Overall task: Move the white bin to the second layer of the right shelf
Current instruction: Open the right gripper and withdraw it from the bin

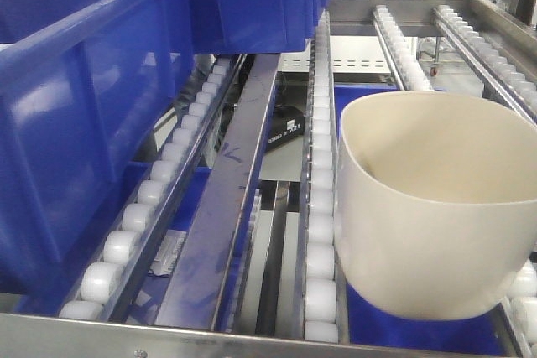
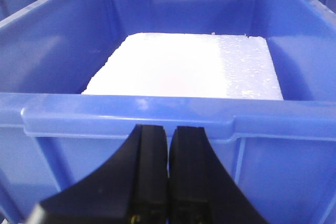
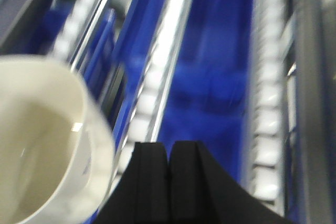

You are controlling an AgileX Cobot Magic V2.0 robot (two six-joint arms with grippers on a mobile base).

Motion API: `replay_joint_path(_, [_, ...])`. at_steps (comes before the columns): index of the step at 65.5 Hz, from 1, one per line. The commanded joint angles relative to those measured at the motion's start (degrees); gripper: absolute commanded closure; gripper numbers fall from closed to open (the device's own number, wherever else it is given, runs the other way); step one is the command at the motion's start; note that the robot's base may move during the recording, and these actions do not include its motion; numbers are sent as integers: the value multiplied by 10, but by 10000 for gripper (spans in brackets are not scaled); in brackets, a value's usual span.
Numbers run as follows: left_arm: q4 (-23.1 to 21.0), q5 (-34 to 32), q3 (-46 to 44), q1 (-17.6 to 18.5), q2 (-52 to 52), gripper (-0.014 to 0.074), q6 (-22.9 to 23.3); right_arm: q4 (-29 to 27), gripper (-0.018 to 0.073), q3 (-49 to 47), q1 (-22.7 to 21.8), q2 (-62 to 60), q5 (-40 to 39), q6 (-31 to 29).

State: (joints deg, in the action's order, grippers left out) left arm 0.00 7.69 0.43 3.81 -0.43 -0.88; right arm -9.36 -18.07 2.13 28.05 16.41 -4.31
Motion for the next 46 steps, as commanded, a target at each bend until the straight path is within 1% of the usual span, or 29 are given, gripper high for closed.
replay_joint_path(1, [0, -49, 21, 1, -9, 512, 2, -8, 510, 6, -10, -42, -71, -7])
replay_joint_path(7, [0, -49, 21, 1, -9, 512, 2, -4, 510, 27, -10, -97, -73, -7])
replay_joint_path(11, [0, -49, 21, 1, -9, 512, 2, 11, 510, 38, -10, -128, -72, -7])
replay_joint_path(14, [0, -49, 21, 1, -9, 512, 2, 39, 510, 46, -10, -152, -72, -7])
replay_joint_path(18, [0, -49, 21, 1, -9, 512, 2, 94, 510, 53, -10, -185, -73, -6])
replay_joint_path(23, [0, -49, 21, 1, -9, 512, 2, 121, 510, 56, -10, -216, -72, -5])
replay_joint_path(32, [0, -49, 21, 1, -9, 512, 2, 120, 510, 56, -10, -255, -71, -5])
replay_joint_path(46, [0, -49, 21, 1, -9, 512, 2, 120, 510, 56, -10, -258, -71, -5])
